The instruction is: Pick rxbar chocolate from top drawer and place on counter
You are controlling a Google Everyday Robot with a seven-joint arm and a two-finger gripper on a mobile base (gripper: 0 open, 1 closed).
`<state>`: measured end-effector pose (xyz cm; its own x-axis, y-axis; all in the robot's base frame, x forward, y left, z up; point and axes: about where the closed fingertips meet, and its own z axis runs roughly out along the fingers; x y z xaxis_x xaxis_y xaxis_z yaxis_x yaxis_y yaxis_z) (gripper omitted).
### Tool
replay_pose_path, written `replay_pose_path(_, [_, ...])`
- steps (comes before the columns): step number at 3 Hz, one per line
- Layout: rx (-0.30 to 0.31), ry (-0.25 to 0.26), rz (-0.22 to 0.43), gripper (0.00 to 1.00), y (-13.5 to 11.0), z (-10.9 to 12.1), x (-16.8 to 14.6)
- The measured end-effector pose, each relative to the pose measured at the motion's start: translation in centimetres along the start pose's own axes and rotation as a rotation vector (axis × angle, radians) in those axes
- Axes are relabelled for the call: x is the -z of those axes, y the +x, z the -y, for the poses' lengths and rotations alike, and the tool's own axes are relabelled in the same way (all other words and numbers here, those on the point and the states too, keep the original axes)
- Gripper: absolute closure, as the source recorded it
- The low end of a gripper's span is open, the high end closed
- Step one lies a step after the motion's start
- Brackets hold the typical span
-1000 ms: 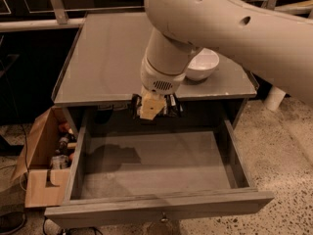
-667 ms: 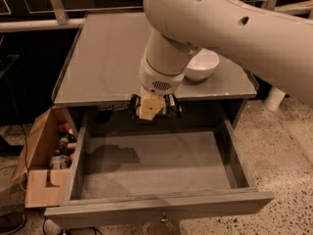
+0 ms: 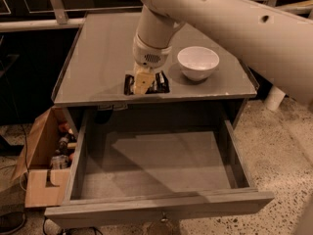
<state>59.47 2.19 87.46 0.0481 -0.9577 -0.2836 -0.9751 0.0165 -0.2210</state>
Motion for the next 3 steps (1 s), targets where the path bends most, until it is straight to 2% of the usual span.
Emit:
replay_pose_path(1, [0.015,-0.035,-0.002,1.0,-0.2,3.3,-1.9])
replay_pose_path(2, [0.032,-0.066,-0.003,1.0,-0.3,5.4,-3.4])
replay_pose_path(3, [0.029,-0.113,0.037,1.0,0.3,6.0,-5.0])
